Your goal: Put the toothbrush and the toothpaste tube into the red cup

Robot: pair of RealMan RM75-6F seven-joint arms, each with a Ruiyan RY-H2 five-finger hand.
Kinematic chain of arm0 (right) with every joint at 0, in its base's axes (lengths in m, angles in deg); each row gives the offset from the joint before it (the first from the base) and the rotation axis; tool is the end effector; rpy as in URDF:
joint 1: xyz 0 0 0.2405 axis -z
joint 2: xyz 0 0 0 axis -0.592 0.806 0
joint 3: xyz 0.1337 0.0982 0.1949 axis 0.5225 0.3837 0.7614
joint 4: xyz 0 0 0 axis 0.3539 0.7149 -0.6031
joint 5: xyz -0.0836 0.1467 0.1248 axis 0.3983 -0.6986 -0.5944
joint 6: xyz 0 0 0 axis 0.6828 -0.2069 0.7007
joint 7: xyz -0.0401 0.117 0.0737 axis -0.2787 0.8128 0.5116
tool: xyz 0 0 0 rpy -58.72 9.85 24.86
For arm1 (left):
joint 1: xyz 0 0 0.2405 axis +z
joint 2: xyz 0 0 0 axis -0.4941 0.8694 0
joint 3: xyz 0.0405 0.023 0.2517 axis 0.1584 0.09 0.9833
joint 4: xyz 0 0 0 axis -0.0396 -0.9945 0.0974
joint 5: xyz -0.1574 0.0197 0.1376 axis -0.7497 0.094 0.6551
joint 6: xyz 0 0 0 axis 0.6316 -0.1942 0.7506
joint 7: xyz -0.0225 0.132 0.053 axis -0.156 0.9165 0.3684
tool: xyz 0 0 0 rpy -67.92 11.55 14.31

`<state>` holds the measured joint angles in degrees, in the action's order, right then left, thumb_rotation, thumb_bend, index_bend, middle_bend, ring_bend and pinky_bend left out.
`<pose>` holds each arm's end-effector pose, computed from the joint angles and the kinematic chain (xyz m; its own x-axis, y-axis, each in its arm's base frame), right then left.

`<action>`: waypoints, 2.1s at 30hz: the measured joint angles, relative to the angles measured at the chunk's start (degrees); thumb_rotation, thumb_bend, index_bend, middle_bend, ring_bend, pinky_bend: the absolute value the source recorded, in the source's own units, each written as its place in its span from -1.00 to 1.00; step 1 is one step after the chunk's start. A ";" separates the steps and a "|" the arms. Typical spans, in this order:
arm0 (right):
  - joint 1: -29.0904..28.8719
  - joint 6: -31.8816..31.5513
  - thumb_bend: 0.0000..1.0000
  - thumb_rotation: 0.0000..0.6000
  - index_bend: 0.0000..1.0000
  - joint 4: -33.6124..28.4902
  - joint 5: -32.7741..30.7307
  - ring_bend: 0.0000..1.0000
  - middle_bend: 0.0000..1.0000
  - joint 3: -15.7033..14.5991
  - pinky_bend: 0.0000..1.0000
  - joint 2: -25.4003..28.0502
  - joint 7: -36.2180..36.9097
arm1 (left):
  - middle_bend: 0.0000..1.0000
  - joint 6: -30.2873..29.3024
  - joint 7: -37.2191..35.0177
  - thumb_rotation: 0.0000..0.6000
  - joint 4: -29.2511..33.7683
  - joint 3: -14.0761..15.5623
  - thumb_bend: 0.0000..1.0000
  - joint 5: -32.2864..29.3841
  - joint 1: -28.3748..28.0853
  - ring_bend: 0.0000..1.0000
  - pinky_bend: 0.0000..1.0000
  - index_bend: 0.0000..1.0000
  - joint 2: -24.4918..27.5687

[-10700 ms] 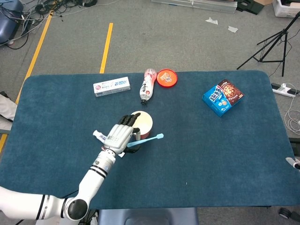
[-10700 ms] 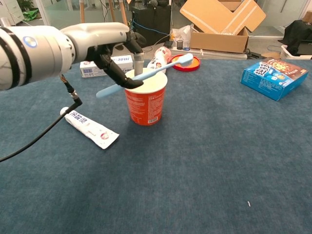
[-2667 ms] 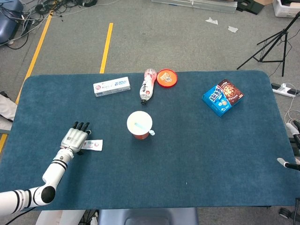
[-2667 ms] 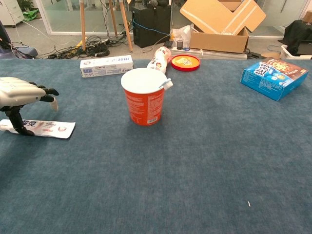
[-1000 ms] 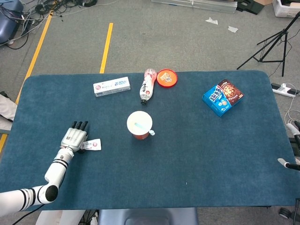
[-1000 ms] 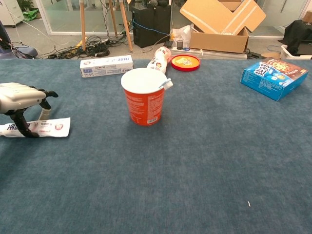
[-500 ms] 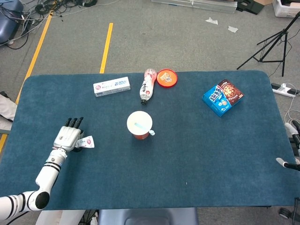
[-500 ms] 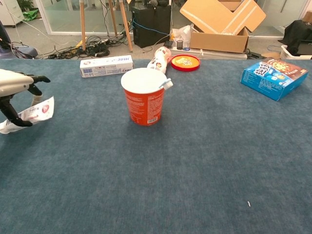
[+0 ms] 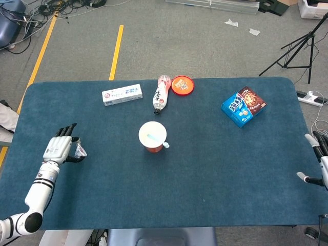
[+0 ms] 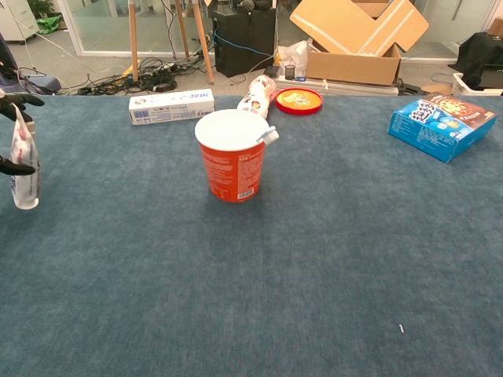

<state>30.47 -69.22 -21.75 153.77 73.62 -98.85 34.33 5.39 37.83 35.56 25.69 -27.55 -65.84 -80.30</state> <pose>-0.3592 -0.1981 0.2186 0.4864 -0.0119 0.8736 -0.8717 0.0613 0.4862 -0.2463 0.3349 0.0907 0.3528 0.2949 0.8880 0.9273 0.0165 -0.3739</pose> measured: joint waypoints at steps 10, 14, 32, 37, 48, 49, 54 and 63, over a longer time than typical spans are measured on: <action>-0.21 -0.25 -1.00 1.00 -1.00 -0.99 0.18 -1.00 -1.00 0.04 -0.41 0.25 -0.96 | -1.00 2.17 -10.05 1.00 3.53 -3.57 -0.63 3.02 2.77 -1.00 -1.00 0.34 4.30; -0.09 -0.69 -1.00 1.00 -1.00 -1.14 0.20 -1.00 -1.00 0.11 -0.40 0.46 -0.75 | -1.00 2.15 -9.57 1.00 5.58 -4.14 -0.63 3.70 2.46 -1.00 -1.00 0.34 4.92; 0.25 -2.64 -1.00 1.00 -1.00 -2.36 1.45 -1.00 -1.00 0.32 -0.41 2.37 0.59 | -1.00 1.32 5.21 1.00 13.33 -7.22 -0.63 -0.50 -6.68 -1.00 -1.00 0.35 3.61; 0.23 -2.61 -1.00 1.00 -1.00 -1.97 1.56 -1.00 -1.00 0.25 -0.41 2.38 1.42 | -1.00 0.37 8.80 1.00 14.22 -8.19 -0.63 -3.58 -9.57 -1.00 -1.00 0.35 2.68; -0.17 -2.22 -1.00 1.00 -1.00 -0.86 1.63 -1.00 -1.00 0.39 -0.40 2.27 3.51 | -1.00 -1.55 13.69 1.00 16.62 -10.30 -0.63 -8.59 -14.27 -1.00 -1.00 0.36 2.94; -0.19 -2.23 -1.00 1.00 -1.00 -0.78 1.68 -1.00 -1.00 0.38 -0.40 2.25 3.67 | -1.00 -1.75 14.03 1.00 16.93 -10.50 -0.63 -8.87 -14.65 -1.00 -1.00 0.36 2.99; -0.09 -2.77 -1.00 1.00 -1.00 -0.49 2.13 -1.00 -1.00 0.29 -0.40 2.26 4.56 | -1.00 -2.78 15.42 1.00 18.53 -11.85 -0.63 -10.99 -16.76 -1.00 -1.00 0.37 3.08; 0.66 -4.14 -1.00 1.00 -1.00 -0.02 2.44 -1.00 -1.00 0.20 -0.40 2.73 6.19 | -1.00 -3.21 16.35 1.00 19.39 -13.97 -0.63 -15.84 -21.15 -1.00 -1.00 0.37 1.53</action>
<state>31.13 -73.36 -21.77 156.21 73.82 -96.13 40.52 2.18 54.18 54.96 11.71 -43.40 -87.00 -78.76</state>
